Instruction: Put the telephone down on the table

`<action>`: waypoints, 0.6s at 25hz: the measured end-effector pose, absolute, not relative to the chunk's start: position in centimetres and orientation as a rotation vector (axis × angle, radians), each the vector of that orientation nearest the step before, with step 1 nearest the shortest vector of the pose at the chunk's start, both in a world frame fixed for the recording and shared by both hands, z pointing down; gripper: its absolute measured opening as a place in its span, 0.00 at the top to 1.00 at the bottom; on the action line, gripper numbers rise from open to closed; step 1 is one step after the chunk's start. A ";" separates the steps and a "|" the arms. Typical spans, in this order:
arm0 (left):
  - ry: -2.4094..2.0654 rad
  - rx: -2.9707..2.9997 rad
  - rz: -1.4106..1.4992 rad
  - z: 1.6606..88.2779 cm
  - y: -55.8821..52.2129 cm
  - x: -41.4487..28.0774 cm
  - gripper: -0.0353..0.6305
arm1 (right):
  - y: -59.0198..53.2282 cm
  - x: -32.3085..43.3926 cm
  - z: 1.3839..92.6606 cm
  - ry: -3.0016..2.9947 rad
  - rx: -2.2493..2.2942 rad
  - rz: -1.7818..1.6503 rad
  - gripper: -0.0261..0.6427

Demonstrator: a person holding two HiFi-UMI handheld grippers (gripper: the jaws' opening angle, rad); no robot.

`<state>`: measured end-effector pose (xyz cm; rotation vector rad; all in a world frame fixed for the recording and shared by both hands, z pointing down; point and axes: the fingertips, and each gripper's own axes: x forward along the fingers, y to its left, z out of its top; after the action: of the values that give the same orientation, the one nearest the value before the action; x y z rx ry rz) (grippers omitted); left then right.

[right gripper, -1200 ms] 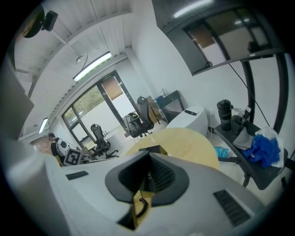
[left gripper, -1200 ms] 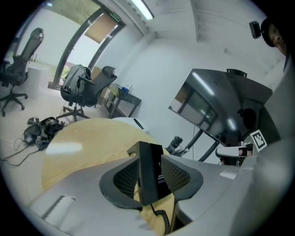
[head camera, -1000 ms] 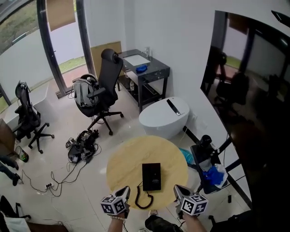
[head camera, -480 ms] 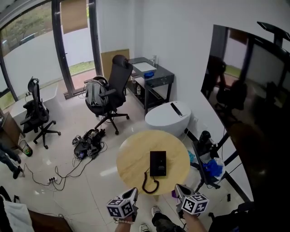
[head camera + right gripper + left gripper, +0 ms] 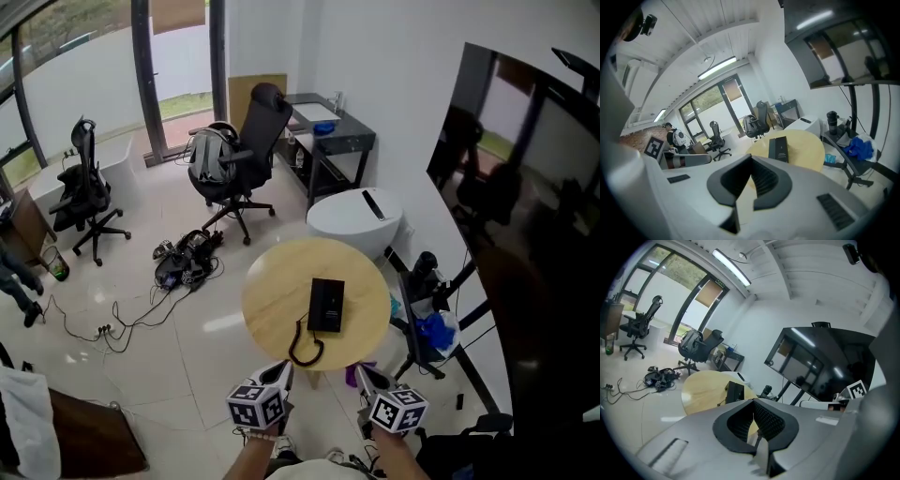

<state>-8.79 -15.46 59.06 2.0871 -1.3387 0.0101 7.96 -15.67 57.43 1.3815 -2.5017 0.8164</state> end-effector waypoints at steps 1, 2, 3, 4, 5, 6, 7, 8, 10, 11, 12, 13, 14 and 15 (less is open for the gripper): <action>-1.345 2.097 0.008 58.6 -15.5 -8.2 0.95 | -15.4 8.2 57.2 -2.507 1.373 0.807 0.94; -1.350 2.107 0.006 58.0 -15.6 -7.7 0.95 | -15.1 8.5 56.9 -2.513 1.369 0.800 0.94; -1.351 2.116 0.005 57.5 -15.6 -7.1 0.95 | -14.9 8.8 56.6 -2.517 1.371 0.796 0.94; -1.348 2.125 0.008 57.1 -15.6 -6.4 0.95 | -14.7 9.2 56.3 -2.522 1.377 0.796 0.94; -1.342 2.136 0.017 56.8 -15.6 -5.8 0.95 | -14.5 9.6 56.1 -2.527 1.385 0.799 0.94; -1.337 2.145 0.027 56.7 -15.5 -5.2 0.95 | -14.4 10.0 56.0 -2.532 1.390 0.805 0.94; -1.335 2.150 0.034 56.6 -15.5 -4.6 0.95 | -14.3 10.3 55.9 -2.537 1.391 0.810 0.94; -1.336 2.151 0.038 56.6 -15.4 -4.2 0.95 | -14.2 10.6 55.9 -2.540 1.391 0.815 0.94; -1.341 2.147 0.043 56.5 -15.4 -3.6 0.95 | -14.0 11.4 55.6 -2.545 1.397 0.820 0.94; -1.345 2.147 0.048 56.4 -15.4 -3.3 0.95 | -14.0 11.8 55.4 -2.547 1.405 0.818 0.94; -1.349 2.147 0.053 56.3 -15.4 -3.1 0.95 | -14.0 12.3 55.1 -2.549 1.414 0.814 0.94; -1.352 2.148 0.057 56.3 -15.5 -2.9 0.95 | -14.1 12.8 55.0 -2.551 1.421 0.811 0.94; -1.352 2.149 0.058 56.3 -15.6 -2.6 0.95 | -14.2 13.3 54.9 -2.552 1.428 0.810 0.94; -1.352 2.151 0.059 56.2 -15.7 -2.2 0.95 | -14.3 13.8 54.8 -2.552 1.432 0.813 0.94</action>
<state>-2.15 -15.72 56.19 2.1511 -1.3520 0.0590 13.78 -14.28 54.84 1.4322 -2.5523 0.8130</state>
